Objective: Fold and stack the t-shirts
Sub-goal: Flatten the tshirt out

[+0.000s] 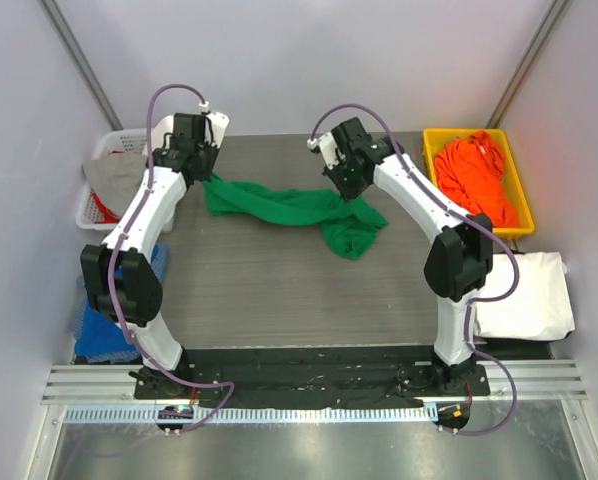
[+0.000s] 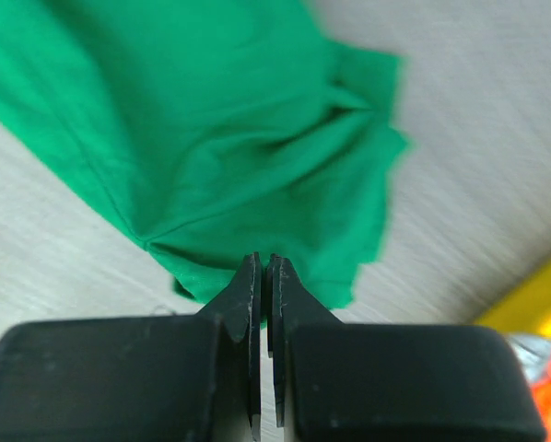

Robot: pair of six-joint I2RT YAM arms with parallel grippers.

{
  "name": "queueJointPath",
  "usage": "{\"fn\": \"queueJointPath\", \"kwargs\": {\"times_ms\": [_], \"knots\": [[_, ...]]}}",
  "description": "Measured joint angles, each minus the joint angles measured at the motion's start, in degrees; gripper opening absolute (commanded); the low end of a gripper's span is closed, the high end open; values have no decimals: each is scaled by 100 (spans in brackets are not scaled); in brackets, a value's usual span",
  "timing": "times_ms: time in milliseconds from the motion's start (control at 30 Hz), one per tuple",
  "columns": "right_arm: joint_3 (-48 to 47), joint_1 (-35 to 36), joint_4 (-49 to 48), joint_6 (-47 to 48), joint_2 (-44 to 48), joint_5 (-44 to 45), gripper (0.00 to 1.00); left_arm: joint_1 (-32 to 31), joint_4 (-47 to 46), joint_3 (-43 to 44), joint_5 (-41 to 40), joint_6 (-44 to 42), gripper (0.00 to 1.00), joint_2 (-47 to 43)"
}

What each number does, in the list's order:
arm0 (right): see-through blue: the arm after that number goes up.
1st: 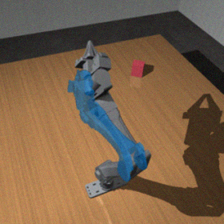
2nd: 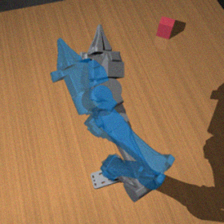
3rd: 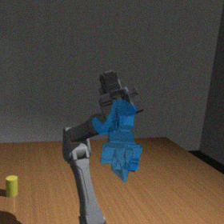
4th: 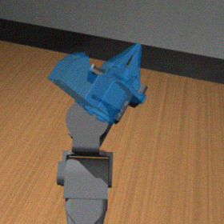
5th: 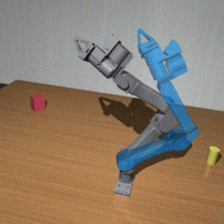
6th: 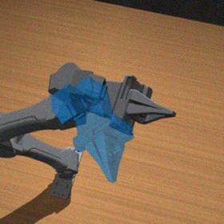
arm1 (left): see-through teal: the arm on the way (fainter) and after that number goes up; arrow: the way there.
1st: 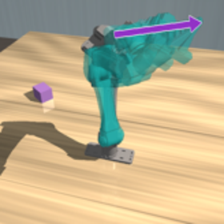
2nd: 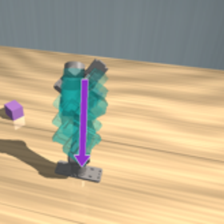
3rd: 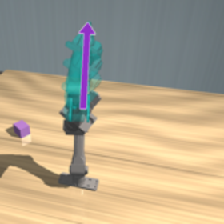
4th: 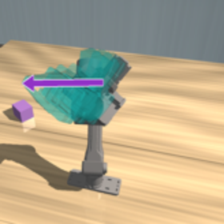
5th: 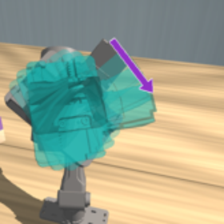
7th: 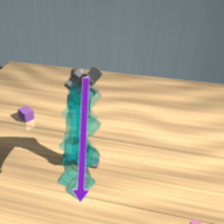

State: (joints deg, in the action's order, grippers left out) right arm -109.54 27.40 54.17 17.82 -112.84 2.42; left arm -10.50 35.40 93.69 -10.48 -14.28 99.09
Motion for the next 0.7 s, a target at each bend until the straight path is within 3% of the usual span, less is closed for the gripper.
{"fn": "queueJointPath", "kwargs": {"times_ms": [100,233,367,533,700], "knots": [[107,197,42,-2,-264,-173,2,-17,-2,0,-7,-22,0,0],[199,380,61,-17,-638,-256,20,-59,-2,0,-70,-116,0,0],[431,452,72,-42,-743,-308,31,-81,-2,-28,-111,-146,0,0],[966,439,-55,-57,-535,-133,45,-101,0,-144,-153,-166,0,0],[1495,413,-107,-61,61,249,52,-114,-2,-238,-151,-157,0,0]]}}
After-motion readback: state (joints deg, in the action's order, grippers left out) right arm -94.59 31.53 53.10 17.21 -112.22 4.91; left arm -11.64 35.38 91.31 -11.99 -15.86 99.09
